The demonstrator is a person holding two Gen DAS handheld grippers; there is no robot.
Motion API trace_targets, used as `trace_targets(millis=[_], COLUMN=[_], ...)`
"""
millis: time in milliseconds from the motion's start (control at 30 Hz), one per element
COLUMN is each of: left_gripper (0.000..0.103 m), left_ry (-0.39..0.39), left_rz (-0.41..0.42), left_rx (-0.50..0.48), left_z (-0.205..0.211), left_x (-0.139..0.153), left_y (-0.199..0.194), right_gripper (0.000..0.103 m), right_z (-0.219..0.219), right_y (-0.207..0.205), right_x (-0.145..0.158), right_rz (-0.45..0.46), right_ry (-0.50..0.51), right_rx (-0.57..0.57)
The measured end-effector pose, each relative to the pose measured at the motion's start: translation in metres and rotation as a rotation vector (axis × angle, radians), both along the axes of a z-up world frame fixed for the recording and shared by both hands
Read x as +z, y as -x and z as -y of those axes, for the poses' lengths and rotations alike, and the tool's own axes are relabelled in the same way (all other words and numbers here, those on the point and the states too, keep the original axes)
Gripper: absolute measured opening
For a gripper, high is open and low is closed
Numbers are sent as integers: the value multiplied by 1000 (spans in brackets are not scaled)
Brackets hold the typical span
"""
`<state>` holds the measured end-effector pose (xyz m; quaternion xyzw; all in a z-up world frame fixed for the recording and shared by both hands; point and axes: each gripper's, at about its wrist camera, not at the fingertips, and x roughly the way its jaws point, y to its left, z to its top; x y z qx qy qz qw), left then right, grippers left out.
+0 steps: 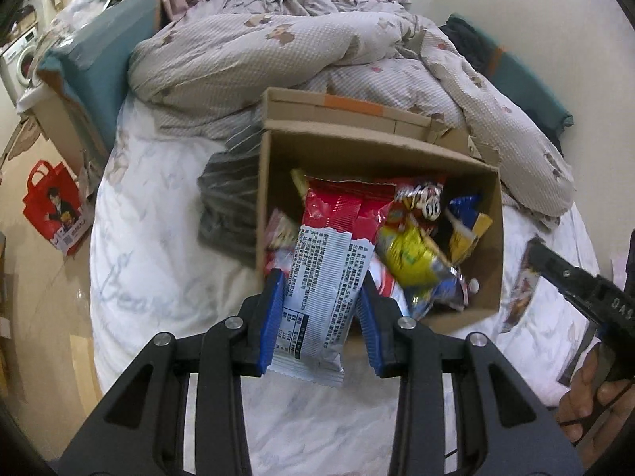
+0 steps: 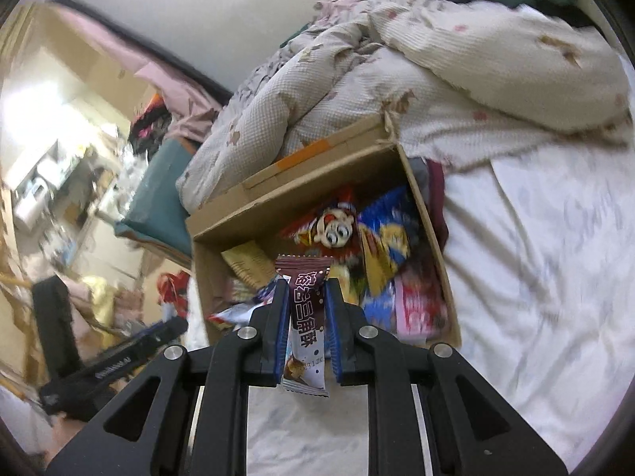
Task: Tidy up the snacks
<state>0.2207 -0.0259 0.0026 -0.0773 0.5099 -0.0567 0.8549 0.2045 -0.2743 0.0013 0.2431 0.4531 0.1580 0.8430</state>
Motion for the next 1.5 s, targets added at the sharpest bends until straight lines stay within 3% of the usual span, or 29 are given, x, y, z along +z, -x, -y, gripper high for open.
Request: trace_targets(millis=[167,400,700,767,833,1000,1033,1067,1100,1167,1300,1400,1500], left_gripper=[32,32,33,44,80,83,83,83,83,83,85,100,102], left_ry=[-11,-46,-111,-96,-106,-172,-181,-186,-182,-165,-200,-208,-193], left_rz=[-16,-19,-20,-18,13,134,151,168,183,208,252,266,272], left_rx=[14,1,-18,-16,-10,-6,5,18,28,31,49,52,63], left_z=[15,28,35,33,33,31,29,26,22,15,5,-3,-13], left_x=[-9,-22,-31,-29,-22,6,11,16,21,29,39,41,41], left_y=[-28,-58,-65,-62,-57,-34,-29,-24,-18,-7,22,46,72], right_gripper=[18,18,22,22,23,25,27,42,67,83,93,97,98], right_z=[-19,-24,-17,-14,-12,-10,-10,-9,-9,-7,-10,-10,-12], right_y=[-30,-51,-56,-54,-53,-43,-39,-35,-30,-17,15,39,62], right_x=[-3,-19,-26,-23,-22,-11,-8,-4,0,10,29,34,36], right_rz=[29,26,14,26,24,39,49,57,71,104,163,180,181], right_ry=[106,149,66,50,54,72,79,87,92,102,147,158,173], right_rx=[77,63,56,39,26,14,9,3,-2,-22,-30,-43,-53])
